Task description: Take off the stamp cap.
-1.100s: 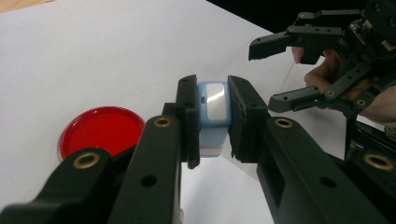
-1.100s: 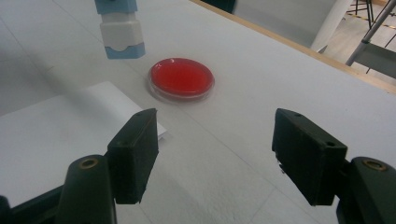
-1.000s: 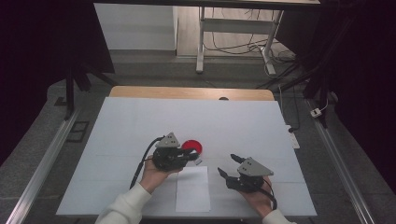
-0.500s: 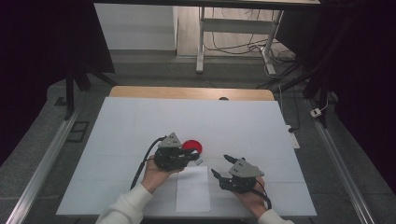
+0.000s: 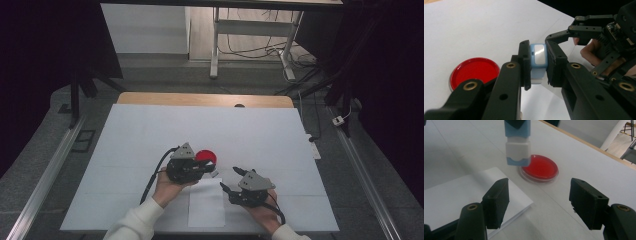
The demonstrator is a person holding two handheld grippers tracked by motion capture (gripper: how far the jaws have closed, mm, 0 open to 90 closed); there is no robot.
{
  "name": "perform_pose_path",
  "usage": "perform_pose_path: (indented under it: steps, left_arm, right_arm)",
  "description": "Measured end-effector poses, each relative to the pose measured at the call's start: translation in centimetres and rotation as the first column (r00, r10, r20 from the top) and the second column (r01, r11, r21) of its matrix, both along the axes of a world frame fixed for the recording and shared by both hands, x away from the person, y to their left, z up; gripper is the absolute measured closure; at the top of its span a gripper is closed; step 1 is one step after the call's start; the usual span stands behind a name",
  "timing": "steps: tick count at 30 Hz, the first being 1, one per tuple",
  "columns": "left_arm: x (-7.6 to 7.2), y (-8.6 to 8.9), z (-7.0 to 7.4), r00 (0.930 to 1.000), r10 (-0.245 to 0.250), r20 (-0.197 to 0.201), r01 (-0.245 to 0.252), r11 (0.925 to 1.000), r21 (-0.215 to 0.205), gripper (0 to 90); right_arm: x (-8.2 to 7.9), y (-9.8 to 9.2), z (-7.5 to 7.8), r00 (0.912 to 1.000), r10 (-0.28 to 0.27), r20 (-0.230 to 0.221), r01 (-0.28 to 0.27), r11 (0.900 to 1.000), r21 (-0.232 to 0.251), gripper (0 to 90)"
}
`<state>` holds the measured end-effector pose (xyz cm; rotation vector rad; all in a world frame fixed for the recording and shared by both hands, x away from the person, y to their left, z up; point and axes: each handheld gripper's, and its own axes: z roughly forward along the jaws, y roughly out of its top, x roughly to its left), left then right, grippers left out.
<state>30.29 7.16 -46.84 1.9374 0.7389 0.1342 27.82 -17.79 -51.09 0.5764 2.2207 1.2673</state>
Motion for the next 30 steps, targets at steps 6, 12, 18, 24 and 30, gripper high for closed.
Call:
perform_pose_path:
  steps: [6,12,18,24,30]
  left_arm:
    - [-0.1,-0.3,-0.1,1.0,-0.006,-0.002,0.006,1.0,0.003,75.1]
    - [-0.2,-0.5,-0.1,1.0,-0.009,0.001,0.009,1.0,0.002,75.1]
    - [-0.2,-0.6,-0.1,0.9999,-0.012,0.0,0.012,0.9999,0.002,75.1]
    - [-0.2,-0.6,-0.1,0.9999,-0.016,-0.002,0.016,0.9999,-0.002,75.1]
    - [-0.2,-0.6,-0.1,0.9998,-0.018,-0.008,0.018,0.9998,-0.01,75.1]
  right_arm:
    - [0.0,0.9,-0.1,0.9999,0.005,-0.012,-0.006,1.0,-0.006,32.9]
    - [-0.1,1.6,0.0,0.9998,0.008,-0.017,-0.008,1.0,-0.002,34.6]
    - [0.1,2.3,-0.1,0.9999,0.003,-0.014,-0.003,1.0,-0.013,37.5]
    - [0.0,2.9,-0.2,0.9999,0.0,-0.013,-0.001,1.0,-0.02,40.5]
    - [0.1,3.1,-0.2,0.9999,-0.001,-0.013,0.001,1.0,-0.02,42.9]
